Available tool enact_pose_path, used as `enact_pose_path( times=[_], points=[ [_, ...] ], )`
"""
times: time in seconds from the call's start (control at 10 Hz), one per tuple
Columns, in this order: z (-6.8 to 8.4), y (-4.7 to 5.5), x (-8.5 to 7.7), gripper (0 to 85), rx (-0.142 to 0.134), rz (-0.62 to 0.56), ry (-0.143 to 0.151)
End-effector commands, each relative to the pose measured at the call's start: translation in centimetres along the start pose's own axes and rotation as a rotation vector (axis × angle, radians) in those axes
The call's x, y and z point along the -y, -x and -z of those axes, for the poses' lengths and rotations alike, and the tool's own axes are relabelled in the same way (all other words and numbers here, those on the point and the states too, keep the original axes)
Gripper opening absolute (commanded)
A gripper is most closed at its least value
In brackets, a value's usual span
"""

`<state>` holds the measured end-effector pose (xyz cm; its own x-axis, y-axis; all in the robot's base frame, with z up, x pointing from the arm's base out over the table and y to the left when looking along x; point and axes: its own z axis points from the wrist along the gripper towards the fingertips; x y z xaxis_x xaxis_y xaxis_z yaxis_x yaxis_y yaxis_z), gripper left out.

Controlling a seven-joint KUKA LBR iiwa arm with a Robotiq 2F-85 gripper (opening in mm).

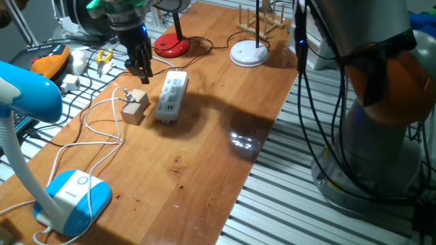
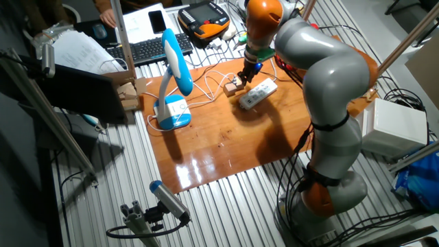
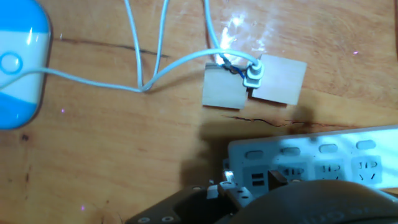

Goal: Plug in the power cord of the desk lamp, turn on the socket, and light up the desk lamp

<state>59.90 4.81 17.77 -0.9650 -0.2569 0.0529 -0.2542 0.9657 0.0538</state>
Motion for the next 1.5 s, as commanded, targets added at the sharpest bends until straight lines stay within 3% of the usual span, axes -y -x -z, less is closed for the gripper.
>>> enact_pose_path(
  times=[0.0, 0.1, 0.3, 0.4, 0.5, 0.6, 0.9, 1.2, 1.4],
  points=[
    [0.0, 0.0, 0.0, 34.0, 0.003, 0.0, -0.009],
    [0.0, 0.2, 0.0, 34.0, 0.014, -0.002, -0.036],
    [-1.0, 3.2, 0.7, 34.0, 0.047, -0.017, -0.075],
    [-1.8, 4.5, 1.3, 34.0, 0.059, -0.016, -0.082],
    [-2.6, 5.6, 1.9, 34.0, 0.067, -0.008, -0.068],
    [-3.2, 6.2, 1.9, 34.0, 0.069, -0.005, -0.066],
    [-4.7, 7.5, 2.1, 34.0, 0.076, 0.0, -0.05],
    [-4.7, 7.4, 1.5, 34.0, 0.078, -0.031, -0.054],
    [-5.0, 7.6, 1.5, 34.0, 0.099, -0.066, -0.068]
  ],
)
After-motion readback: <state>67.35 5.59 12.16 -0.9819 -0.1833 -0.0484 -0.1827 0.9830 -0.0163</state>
